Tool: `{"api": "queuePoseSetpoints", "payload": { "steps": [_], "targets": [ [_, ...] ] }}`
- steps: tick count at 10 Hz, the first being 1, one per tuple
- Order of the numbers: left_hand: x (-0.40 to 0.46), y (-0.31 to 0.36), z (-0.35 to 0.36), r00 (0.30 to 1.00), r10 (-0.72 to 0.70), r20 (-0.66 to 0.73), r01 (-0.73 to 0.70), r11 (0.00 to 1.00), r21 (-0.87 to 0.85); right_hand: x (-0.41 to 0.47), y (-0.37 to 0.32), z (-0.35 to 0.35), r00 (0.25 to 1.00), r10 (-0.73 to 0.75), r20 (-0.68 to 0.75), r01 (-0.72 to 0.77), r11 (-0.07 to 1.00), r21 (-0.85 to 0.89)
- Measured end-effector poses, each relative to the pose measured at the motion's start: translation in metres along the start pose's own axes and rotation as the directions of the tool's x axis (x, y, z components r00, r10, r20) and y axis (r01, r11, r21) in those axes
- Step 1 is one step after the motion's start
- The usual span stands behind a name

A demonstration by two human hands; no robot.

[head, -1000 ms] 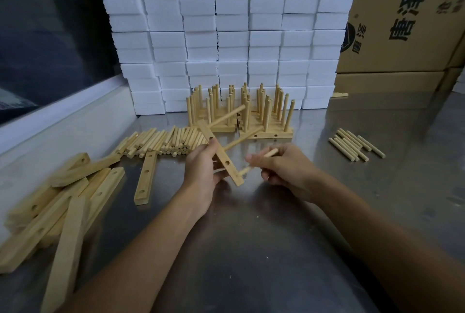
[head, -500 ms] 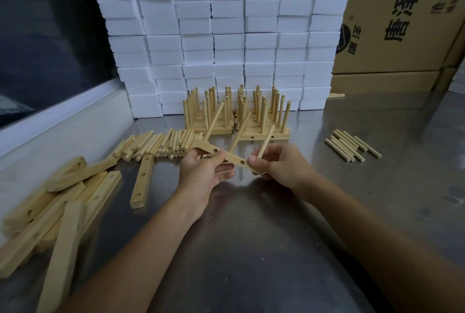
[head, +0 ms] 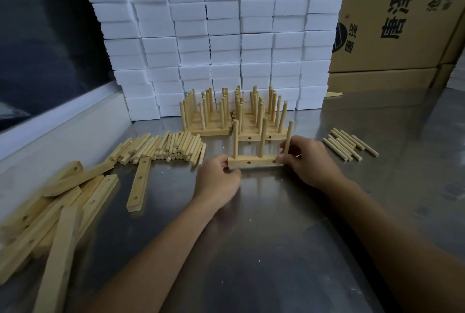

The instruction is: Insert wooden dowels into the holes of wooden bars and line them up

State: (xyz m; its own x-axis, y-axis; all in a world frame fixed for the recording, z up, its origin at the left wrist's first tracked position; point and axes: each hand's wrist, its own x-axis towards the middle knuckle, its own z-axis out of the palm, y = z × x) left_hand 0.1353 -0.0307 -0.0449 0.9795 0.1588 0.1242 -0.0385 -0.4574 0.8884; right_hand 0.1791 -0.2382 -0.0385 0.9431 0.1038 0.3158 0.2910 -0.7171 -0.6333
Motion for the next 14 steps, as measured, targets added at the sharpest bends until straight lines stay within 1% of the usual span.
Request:
{"api": "queuePoseSetpoints", "payload": {
  "steps": [1, 2, 3, 4, 5, 6, 7, 8, 9, 10, 11, 12, 13, 14],
  "targets": [
    [0.005, 0.000, 0.010, 1.000, -0.018, -0.015, 0.021, 0.978, 0.208, 0.003, 0.006, 0.001, 0.999, 0.037, -0.022, -0.037, 0.999, -0.018],
    [0.011, 0.003, 0.018, 0.998, 0.003, -0.060, 0.022, 0.909, 0.417, 0.007, 0.010, 0.003, 0.995, 0.082, -0.057, -0.085, 0.995, -0.055],
    [0.018, 0.006, 0.026, 0.999, 0.003, -0.053, 0.022, 0.886, 0.464, 0.009, 0.013, 0.006, 0.977, 0.122, -0.175, -0.145, 0.982, -0.124],
    [0.025, 0.007, 0.032, 0.999, 0.018, -0.034, 0.002, 0.850, 0.527, 0.009, 0.014, 0.006, 0.951, 0.178, -0.252, -0.211, 0.971, -0.110],
    [0.032, 0.009, 0.038, 1.000, 0.030, 0.004, -0.026, 0.807, 0.591, 0.012, 0.017, 0.009, 0.956, 0.185, -0.227, -0.217, 0.968, -0.123],
    [0.038, 0.013, 0.045, 1.000, 0.020, -0.024, -0.001, 0.787, 0.617, 0.012, 0.016, 0.010, 0.950, 0.178, -0.257, -0.222, 0.963, -0.153],
    [0.041, 0.013, 0.050, 0.997, 0.037, -0.063, 0.011, 0.773, 0.635, 0.013, 0.019, 0.008, 0.939, 0.227, -0.259, -0.270, 0.952, -0.145],
    [0.044, 0.014, 0.053, 0.993, 0.082, -0.080, -0.009, 0.754, 0.657, 0.015, 0.019, 0.008, 0.955, 0.230, -0.189, -0.265, 0.946, -0.186],
    [0.052, 0.013, 0.051, 0.975, 0.106, -0.194, 0.037, 0.787, 0.616, 0.016, 0.018, 0.010, 0.964, 0.215, -0.157, -0.242, 0.954, -0.178],
    [0.063, 0.014, 0.047, 0.963, 0.067, -0.259, 0.089, 0.832, 0.547, 0.017, 0.019, 0.012, 0.974, 0.199, -0.108, -0.218, 0.954, -0.204],
    [0.072, 0.012, 0.045, 0.964, 0.064, -0.258, 0.092, 0.831, 0.549, 0.018, 0.021, 0.014, 0.985, 0.165, -0.052, -0.173, 0.936, -0.306],
    [0.079, 0.008, 0.043, 0.975, 0.077, -0.210, 0.068, 0.792, 0.607, 0.020, 0.022, 0.015, 0.989, 0.147, 0.018, -0.128, 0.909, -0.397],
    [0.084, 0.005, 0.042, 0.991, 0.044, -0.126, 0.048, 0.764, 0.643, 0.022, 0.026, 0.017, 0.984, 0.160, 0.075, -0.110, 0.888, -0.447],
    [0.082, 0.003, 0.041, 0.996, 0.049, -0.075, 0.020, 0.694, 0.720, 0.022, 0.026, 0.018, 0.982, 0.164, 0.096, -0.103, 0.885, -0.455]
  ]
}}
